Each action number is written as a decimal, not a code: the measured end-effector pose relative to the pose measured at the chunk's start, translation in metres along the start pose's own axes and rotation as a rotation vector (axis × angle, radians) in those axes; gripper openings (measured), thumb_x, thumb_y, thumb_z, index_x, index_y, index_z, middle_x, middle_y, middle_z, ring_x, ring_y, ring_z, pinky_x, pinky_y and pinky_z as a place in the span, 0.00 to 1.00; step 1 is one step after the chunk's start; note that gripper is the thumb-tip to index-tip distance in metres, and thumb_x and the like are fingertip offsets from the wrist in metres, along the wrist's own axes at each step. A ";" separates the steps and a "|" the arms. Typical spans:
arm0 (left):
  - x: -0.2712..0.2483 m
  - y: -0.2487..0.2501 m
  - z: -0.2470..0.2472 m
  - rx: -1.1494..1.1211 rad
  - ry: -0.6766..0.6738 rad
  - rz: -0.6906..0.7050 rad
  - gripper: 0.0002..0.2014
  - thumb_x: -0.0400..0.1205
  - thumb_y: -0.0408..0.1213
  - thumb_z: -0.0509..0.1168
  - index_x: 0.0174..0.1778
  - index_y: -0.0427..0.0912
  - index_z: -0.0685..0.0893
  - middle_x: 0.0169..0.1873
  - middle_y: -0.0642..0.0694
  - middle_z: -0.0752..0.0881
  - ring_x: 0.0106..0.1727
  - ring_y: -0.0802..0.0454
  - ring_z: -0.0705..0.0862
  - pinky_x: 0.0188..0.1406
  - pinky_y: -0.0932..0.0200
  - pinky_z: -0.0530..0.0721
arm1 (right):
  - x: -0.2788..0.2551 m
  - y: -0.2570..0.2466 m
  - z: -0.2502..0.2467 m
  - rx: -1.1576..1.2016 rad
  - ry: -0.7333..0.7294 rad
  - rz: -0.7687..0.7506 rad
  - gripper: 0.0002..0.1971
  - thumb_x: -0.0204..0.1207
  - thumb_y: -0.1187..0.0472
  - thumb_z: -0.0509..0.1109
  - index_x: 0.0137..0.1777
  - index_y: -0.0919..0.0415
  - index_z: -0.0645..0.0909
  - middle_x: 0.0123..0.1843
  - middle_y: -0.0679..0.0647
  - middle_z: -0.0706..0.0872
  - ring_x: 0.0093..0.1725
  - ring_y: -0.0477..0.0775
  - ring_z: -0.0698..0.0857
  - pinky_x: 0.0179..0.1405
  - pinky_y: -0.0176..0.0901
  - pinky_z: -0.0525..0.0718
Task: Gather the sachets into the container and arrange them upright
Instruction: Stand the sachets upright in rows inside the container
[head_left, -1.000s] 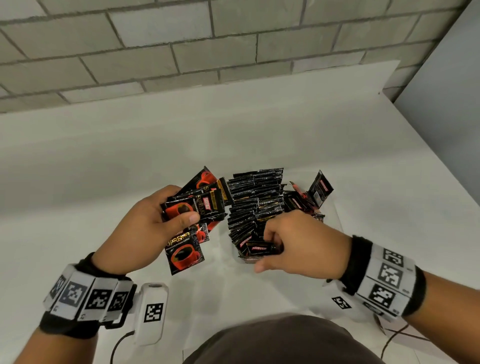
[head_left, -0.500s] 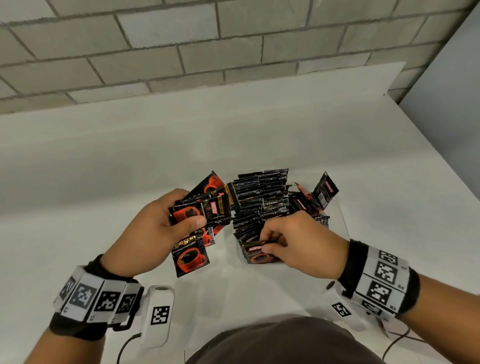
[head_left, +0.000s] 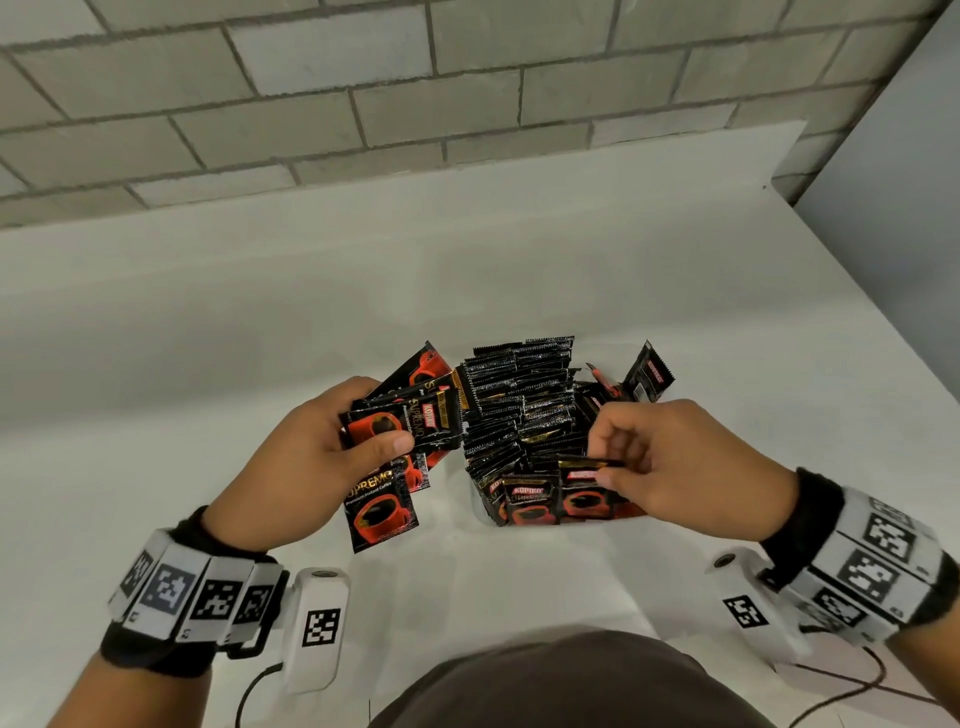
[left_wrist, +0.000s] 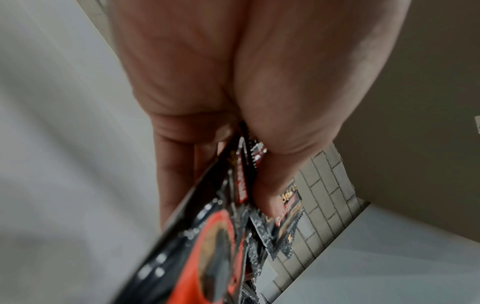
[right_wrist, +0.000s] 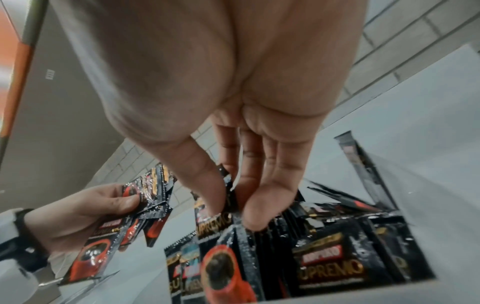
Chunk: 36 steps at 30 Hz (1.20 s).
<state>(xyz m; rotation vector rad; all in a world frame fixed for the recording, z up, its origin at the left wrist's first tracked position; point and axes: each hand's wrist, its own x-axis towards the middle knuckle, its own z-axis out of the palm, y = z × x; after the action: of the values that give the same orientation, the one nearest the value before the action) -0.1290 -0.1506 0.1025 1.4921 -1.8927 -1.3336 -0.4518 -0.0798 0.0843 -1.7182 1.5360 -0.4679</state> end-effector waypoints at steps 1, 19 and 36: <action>0.000 0.001 0.001 -0.007 -0.005 -0.002 0.11 0.81 0.42 0.74 0.59 0.50 0.85 0.45 0.53 0.93 0.46 0.56 0.92 0.39 0.70 0.83 | -0.002 0.003 -0.001 -0.032 -0.005 0.022 0.13 0.72 0.69 0.78 0.41 0.49 0.83 0.34 0.44 0.87 0.32 0.45 0.84 0.36 0.36 0.84; -0.009 0.001 0.005 0.091 -0.325 0.117 0.10 0.84 0.42 0.73 0.60 0.55 0.86 0.50 0.50 0.91 0.52 0.48 0.90 0.56 0.47 0.88 | 0.017 0.007 0.014 -0.028 -0.015 0.109 0.28 0.64 0.63 0.86 0.55 0.49 0.71 0.47 0.57 0.80 0.38 0.57 0.85 0.35 0.49 0.86; -0.003 -0.019 0.022 0.338 -0.444 0.228 0.16 0.85 0.37 0.71 0.68 0.58 0.83 0.77 0.79 0.71 0.74 0.72 0.77 0.72 0.62 0.77 | 0.024 -0.021 0.040 -0.274 -0.089 -0.125 0.03 0.81 0.54 0.73 0.46 0.50 0.86 0.35 0.42 0.91 0.36 0.41 0.86 0.38 0.28 0.77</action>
<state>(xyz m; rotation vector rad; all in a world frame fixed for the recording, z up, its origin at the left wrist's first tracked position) -0.1344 -0.1379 0.0772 1.1308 -2.5891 -1.3692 -0.4045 -0.0909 0.0696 -2.0256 1.4881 -0.2469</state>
